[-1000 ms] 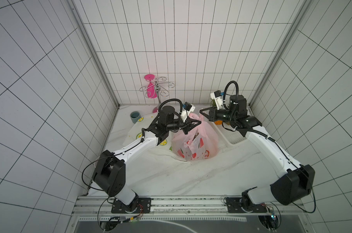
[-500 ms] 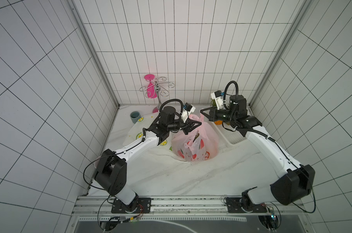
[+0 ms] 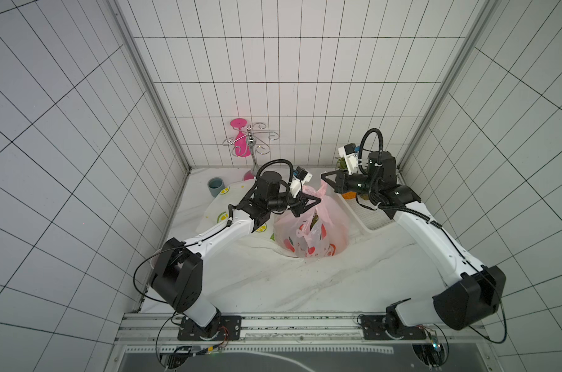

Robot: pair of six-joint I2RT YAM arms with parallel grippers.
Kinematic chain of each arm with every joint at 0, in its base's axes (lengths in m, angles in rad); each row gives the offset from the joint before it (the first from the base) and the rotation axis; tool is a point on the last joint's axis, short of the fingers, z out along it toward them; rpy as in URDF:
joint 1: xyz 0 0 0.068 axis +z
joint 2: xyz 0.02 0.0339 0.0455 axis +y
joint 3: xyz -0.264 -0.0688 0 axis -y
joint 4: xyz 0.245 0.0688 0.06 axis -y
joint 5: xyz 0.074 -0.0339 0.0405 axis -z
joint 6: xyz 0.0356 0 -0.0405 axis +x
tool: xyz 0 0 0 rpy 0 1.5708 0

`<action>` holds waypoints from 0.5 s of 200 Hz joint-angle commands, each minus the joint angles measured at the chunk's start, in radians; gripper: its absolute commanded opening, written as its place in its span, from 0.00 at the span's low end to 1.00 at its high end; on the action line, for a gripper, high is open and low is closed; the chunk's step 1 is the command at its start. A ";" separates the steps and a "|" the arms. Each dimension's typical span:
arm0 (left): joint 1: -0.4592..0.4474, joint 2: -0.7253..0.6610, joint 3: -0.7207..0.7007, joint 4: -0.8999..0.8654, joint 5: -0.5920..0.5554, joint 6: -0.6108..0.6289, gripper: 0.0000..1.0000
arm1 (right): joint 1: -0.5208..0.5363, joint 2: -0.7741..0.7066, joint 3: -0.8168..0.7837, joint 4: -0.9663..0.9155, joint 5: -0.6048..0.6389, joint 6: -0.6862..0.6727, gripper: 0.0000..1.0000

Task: Place the pineapple into a plastic bag & tie a knot
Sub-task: Cross the plastic bag at the center of the board.

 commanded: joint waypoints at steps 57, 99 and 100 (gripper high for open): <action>0.042 0.054 0.077 -0.023 -0.089 -0.075 0.00 | 0.103 -0.353 -0.443 0.292 -0.142 0.083 0.00; 0.038 0.035 0.089 -0.021 -0.029 -0.088 0.00 | 0.222 -0.333 -0.618 0.317 -0.065 0.001 0.00; 0.038 0.035 0.089 -0.021 -0.028 -0.088 0.00 | 0.223 -0.326 -0.617 0.312 -0.059 -0.004 0.00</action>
